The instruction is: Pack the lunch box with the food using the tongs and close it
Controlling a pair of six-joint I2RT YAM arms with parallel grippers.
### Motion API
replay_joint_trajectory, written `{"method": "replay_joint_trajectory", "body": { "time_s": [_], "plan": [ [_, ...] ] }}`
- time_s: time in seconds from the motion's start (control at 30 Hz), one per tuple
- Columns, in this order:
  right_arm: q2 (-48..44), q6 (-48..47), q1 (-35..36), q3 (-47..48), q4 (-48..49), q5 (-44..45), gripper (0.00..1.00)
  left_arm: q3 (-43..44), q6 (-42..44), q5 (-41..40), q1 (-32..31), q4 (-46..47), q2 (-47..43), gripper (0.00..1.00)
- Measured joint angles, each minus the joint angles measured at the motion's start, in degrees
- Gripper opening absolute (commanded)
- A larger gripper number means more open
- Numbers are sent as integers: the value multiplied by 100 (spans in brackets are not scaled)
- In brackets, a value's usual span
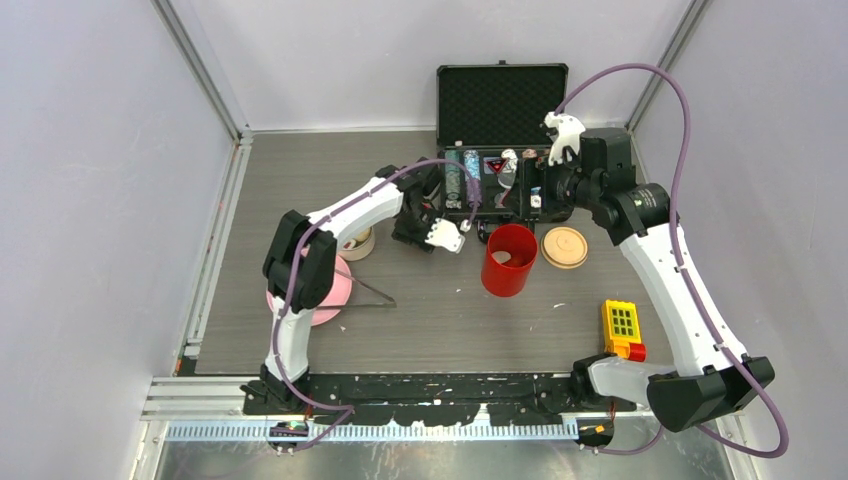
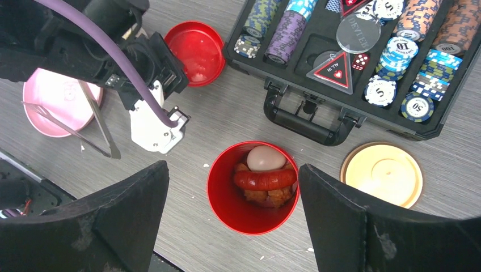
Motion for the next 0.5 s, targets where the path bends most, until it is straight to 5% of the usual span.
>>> {"method": "replay_joint_trajectory", "body": {
  "time_s": [0.13, 0.33, 0.5],
  "plan": [
    [0, -11, 0, 0, -4, 42, 89, 0, 46, -129, -37, -133, 160, 39],
    [0, -17, 0, 0, -39, 66, 89, 0, 39, -350, -81, -192, 291, 7],
    [0, -17, 0, 0, -39, 85, 89, -7, -83, -483, -127, -173, 291, 0]
  ]
}}
